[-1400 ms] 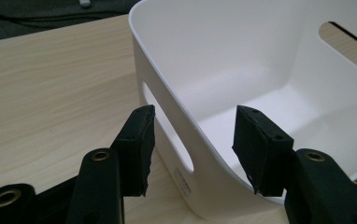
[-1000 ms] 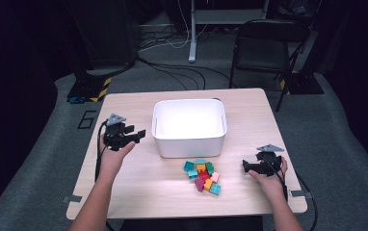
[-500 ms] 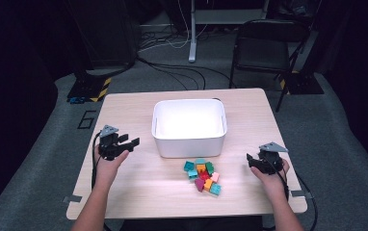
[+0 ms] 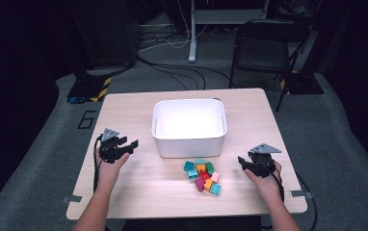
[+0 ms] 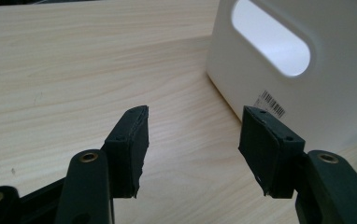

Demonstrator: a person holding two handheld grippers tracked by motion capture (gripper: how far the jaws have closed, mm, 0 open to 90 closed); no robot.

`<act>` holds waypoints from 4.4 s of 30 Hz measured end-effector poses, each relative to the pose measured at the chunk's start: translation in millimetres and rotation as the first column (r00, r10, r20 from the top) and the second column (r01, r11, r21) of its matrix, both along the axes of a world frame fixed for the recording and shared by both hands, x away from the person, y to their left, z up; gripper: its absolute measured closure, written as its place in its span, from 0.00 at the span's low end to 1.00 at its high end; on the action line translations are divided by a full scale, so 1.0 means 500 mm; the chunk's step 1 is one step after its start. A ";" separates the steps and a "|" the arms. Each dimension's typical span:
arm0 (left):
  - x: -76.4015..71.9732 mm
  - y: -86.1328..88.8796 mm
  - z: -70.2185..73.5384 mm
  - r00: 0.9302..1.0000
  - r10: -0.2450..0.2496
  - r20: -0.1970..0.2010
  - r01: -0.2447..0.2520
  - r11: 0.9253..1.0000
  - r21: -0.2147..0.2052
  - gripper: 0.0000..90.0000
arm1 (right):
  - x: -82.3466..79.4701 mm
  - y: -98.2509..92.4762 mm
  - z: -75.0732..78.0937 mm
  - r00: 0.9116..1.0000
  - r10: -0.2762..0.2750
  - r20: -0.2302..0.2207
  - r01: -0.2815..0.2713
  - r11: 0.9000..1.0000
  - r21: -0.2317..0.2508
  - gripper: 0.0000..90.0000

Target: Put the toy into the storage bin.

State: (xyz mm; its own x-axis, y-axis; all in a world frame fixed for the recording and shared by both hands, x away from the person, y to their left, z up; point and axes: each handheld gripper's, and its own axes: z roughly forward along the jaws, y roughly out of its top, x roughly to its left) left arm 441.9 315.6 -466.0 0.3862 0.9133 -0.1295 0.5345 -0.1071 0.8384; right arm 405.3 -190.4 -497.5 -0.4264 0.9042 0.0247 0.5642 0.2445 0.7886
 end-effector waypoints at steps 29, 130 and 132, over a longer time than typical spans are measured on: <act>-0.031 0.013 -0.015 0.999 0.028 -0.017 -0.027 0.999 0.026 0.47 | -0.014 0.168 0.014 0.969 0.245 -0.020 -0.245 0.969 0.012 0.58; -0.029 0.048 -0.036 0.996 0.066 -0.055 -0.067 0.997 -0.034 0.46 | 0.107 0.228 0.300 0.921 0.388 0.035 -0.388 0.922 -0.005 0.73; -0.029 0.049 -0.037 0.996 0.064 -0.057 -0.066 0.997 -0.032 0.46 | 0.121 0.240 0.299 0.921 0.389 0.032 -0.389 0.921 -0.013 0.73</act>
State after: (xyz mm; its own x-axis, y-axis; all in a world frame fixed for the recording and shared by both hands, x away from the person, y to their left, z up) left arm 427.4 340.2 -484.3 0.3173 0.9310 -0.1804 0.5856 -0.0427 0.8095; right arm 465.6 -70.3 -347.8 -0.7452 0.6669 -0.0010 0.3971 0.4449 0.8027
